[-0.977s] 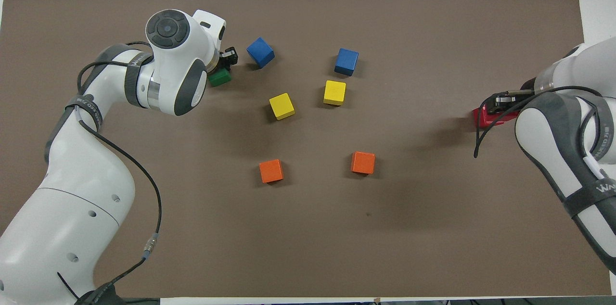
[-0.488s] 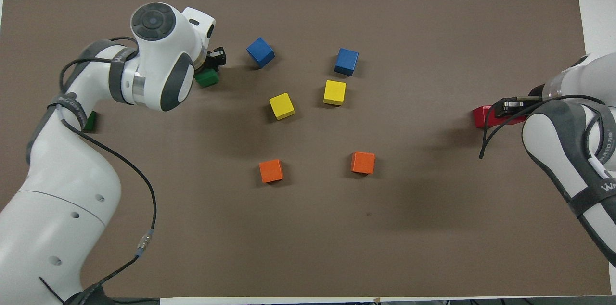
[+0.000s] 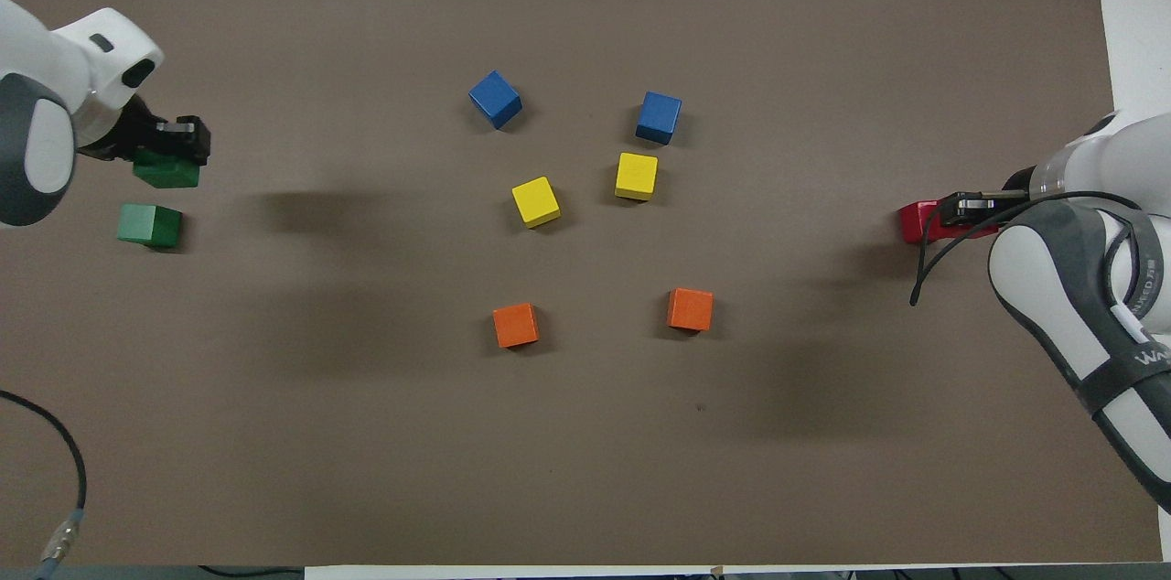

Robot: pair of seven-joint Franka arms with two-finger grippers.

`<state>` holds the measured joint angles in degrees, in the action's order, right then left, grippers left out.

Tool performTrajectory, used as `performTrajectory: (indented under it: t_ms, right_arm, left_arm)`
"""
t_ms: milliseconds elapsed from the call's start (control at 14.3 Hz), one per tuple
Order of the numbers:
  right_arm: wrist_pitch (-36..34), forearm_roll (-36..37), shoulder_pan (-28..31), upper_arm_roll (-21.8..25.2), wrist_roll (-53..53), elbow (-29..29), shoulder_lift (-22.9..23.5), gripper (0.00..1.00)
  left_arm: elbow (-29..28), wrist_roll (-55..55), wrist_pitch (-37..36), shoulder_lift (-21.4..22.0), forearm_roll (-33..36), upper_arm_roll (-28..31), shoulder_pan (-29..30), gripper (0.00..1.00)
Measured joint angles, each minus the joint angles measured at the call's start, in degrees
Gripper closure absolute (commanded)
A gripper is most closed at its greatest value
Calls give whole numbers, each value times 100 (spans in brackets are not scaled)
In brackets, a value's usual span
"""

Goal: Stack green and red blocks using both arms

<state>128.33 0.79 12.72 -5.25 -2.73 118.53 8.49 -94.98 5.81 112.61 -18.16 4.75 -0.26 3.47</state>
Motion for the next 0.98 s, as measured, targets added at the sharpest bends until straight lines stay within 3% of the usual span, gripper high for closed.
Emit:
performTrajectory:
  t_ms: [279, 488, 977]
  right_arm:
    - [110, 0, -36, -15, 0, 86, 0, 80]
    - [184, 0, -36, -19, 0, 141, 0, 80]
    - [210, 2, -98, -27, -158, 157, -1, 78]
  left_arm:
    - [-548, 1294, 540, 82, -14, 2, 570, 100]
    - [-1110, 1530, 1161, 147, -16, -7, 669, 100]
    - [-1555, 2082, 1641, 214, -189, -12, 776, 100]
